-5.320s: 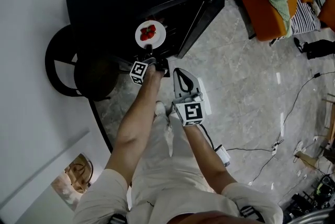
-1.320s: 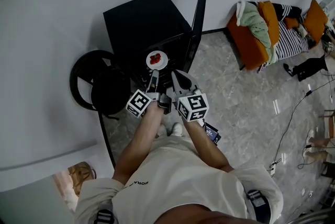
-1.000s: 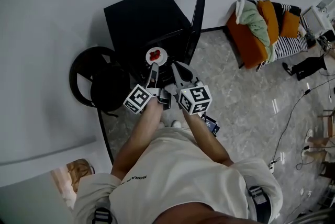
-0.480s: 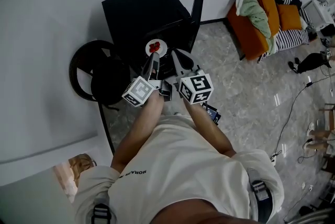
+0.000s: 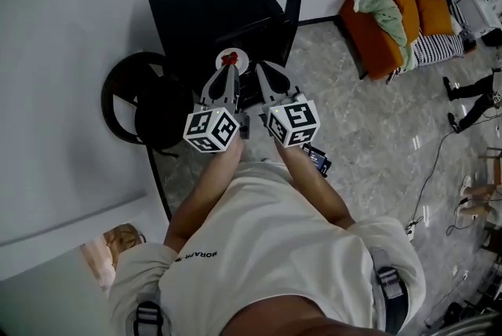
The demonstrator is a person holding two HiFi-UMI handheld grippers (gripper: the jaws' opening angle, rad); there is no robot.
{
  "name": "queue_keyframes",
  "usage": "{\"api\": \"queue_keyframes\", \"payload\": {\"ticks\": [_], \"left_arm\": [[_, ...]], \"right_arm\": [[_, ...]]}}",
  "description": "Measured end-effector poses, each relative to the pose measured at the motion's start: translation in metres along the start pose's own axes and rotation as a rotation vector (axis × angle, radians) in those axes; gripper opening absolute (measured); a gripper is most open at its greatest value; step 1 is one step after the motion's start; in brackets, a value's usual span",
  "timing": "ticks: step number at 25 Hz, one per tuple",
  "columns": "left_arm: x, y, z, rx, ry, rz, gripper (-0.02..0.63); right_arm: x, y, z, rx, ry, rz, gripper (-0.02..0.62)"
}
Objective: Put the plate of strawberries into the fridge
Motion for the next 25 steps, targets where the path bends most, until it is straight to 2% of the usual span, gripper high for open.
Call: {"api": "queue_keyframes", "payload": {"ticks": [6,12,16,25], "left_arm": [[-0.005,-0.012,-0.018,0.268,0.011,-0.069,0.0],[-0.01,-0.017,-0.029,0.428,0.008,-0.096,0.0],[-0.009,-0.019,-0.028,0.47,0.001,-0.098,0.002],[-0.012,-0.008,-0.025,0.468,0.007,-0.062,0.0]], "right_arm": [[-0.001,-0.001,0.001,-0.013,-0.003,-0.001,0.014],[-0.001,-0.001,0.006,-0.041,-0.005,0.007,0.014],[0.002,-0.002,0.01,-0.075,-0.014,-0.006,0.014],[-0.004,-0.001,0.014,-0.094,-0.002,-0.014,0.012]]}}
Point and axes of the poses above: the fingertips, and each gripper's own axes: x forward along the fingers, z to its left, y out of its underside, the point moved 4 cm from there along -x, backward along the fingers, and after that the axes turned 9 degrees about -y, right-handed, at the moved point
